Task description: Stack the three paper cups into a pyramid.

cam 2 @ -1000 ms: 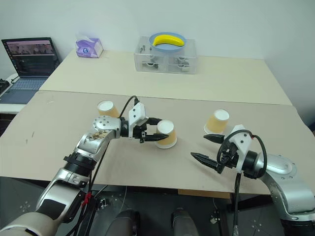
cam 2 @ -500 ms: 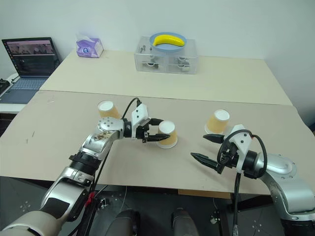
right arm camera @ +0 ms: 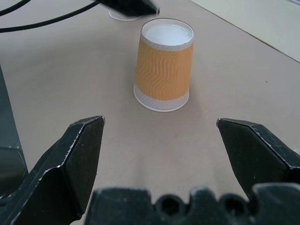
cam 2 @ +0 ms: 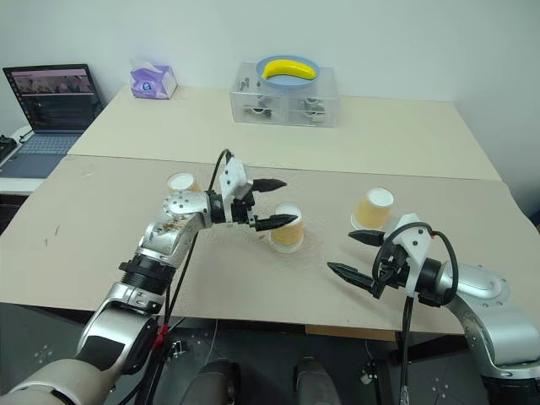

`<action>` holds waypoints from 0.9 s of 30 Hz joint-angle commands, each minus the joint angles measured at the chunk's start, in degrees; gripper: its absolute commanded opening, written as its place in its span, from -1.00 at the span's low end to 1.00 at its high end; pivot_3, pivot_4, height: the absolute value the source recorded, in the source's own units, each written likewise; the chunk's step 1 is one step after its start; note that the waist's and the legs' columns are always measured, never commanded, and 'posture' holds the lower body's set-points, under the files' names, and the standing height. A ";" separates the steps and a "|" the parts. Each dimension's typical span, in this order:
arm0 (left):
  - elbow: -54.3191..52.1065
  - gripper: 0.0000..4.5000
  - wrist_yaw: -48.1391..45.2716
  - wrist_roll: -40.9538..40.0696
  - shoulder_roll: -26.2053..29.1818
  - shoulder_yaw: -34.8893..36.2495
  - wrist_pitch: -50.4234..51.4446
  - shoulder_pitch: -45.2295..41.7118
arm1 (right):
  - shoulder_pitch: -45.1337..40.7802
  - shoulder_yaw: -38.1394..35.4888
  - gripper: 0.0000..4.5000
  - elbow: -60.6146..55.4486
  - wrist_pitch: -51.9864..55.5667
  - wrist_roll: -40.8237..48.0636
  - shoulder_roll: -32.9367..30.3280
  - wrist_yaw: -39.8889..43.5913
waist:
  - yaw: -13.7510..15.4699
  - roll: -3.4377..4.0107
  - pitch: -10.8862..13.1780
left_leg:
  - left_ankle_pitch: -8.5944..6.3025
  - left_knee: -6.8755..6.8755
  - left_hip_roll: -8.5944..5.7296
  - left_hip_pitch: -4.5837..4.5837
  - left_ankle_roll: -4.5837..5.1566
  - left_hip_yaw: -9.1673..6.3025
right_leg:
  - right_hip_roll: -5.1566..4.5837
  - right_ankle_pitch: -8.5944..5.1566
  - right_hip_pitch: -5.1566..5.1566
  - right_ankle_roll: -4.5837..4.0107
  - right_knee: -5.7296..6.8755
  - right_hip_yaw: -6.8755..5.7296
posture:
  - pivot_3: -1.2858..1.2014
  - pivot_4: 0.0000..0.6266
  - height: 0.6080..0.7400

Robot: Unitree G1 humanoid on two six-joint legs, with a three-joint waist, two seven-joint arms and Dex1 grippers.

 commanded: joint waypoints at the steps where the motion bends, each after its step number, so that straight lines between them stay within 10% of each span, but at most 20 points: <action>1: -11.06 0.99 3.28 -6.73 0.57 3.67 8.17 -0.24 | -0.92 -1.87 1.00 -0.97 0.20 1.09 -0.84 0.07 | -0.05 0.01 -0.01 | 0.00 0.00 0.00 0.02 0.00 0.00 | 0.00 0.00 0.01 0.01 0.01 0.01 | 0.03 -0.52 0.30; 5: -18.08 0.99 12.55 -12.90 -0.47 9.16 17.38 0.01 | -1.73 -1.40 1.00 -0.31 -0.10 0.79 -0.65 0.19 | -0.03 0.02 -0.01 | 0.00 0.05 0.00 0.12 0.00 -0.01 | 0.00 -0.01 0.09 0.01 0.11 0.02 | 0.03 -0.52 0.30; 17: -21.33 0.99 61.55 5.80 -8.00 18.78 23.05 2.95 | -5.00 1.86 1.00 2.59 -1.35 -0.17 0.52 1.41 | 0.19 0.01 -0.01 | 0.00 0.18 -0.03 0.08 0.00 -0.07 | -0.02 0.00 0.10 0.01 0.14 0.00 | 0.03 -0.52 0.30; 27: -20.51 0.99 69.98 11.07 -7.27 19.96 24.99 3.32 | -6.27 2.89 1.00 3.57 -1.71 -0.61 1.29 1.61 | 0.24 0.01 -0.01 | 0.00 0.18 -0.06 0.07 0.00 -0.07 | -0.04 0.00 0.09 0.01 0.15 -0.01 | 0.03 -0.52 0.30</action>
